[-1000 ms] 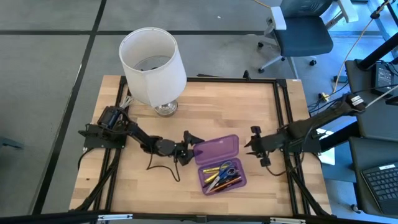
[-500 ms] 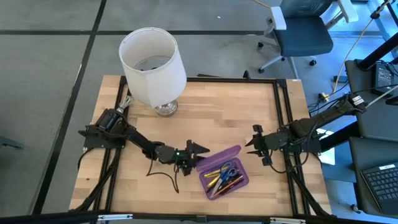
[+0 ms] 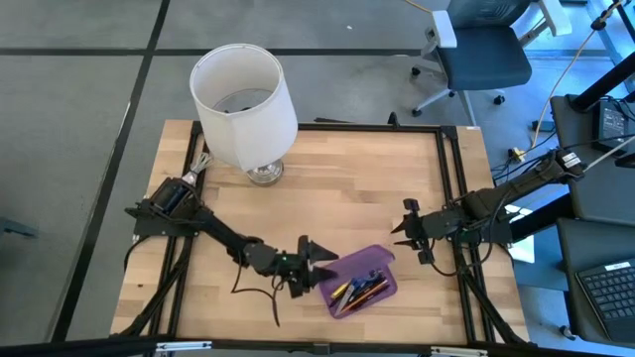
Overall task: Pick & place school supplies into a supply box
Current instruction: Close the purple supply box
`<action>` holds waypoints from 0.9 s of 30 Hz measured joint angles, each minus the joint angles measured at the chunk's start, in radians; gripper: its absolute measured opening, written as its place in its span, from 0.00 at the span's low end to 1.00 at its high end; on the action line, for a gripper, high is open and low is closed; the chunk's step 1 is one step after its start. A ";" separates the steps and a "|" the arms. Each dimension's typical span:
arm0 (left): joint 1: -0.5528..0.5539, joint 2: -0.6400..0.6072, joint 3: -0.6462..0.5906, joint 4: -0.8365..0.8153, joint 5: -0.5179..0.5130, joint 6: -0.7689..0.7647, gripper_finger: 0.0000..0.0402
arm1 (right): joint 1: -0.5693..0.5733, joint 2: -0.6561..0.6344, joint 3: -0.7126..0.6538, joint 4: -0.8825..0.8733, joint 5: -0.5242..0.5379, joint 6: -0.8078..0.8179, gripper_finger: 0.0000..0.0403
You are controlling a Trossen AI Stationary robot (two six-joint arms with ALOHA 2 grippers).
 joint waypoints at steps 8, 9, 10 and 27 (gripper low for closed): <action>-0.010 0.000 0.007 -0.081 0.121 -0.440 0.87 | 0.000 0.000 0.000 -0.002 -0.009 -0.003 0.38; -0.007 0.000 0.007 -0.115 0.128 -0.499 0.87 | 0.000 0.000 0.000 -0.006 -0.009 -0.004 0.38; -0.005 0.000 0.007 -0.150 0.129 -0.555 0.87 | 0.000 0.000 0.000 -0.011 -0.009 -0.005 0.38; -0.013 0.000 0.009 -0.279 0.348 -1.600 0.87 | -0.001 0.001 -0.090 0.031 -0.291 0.030 0.38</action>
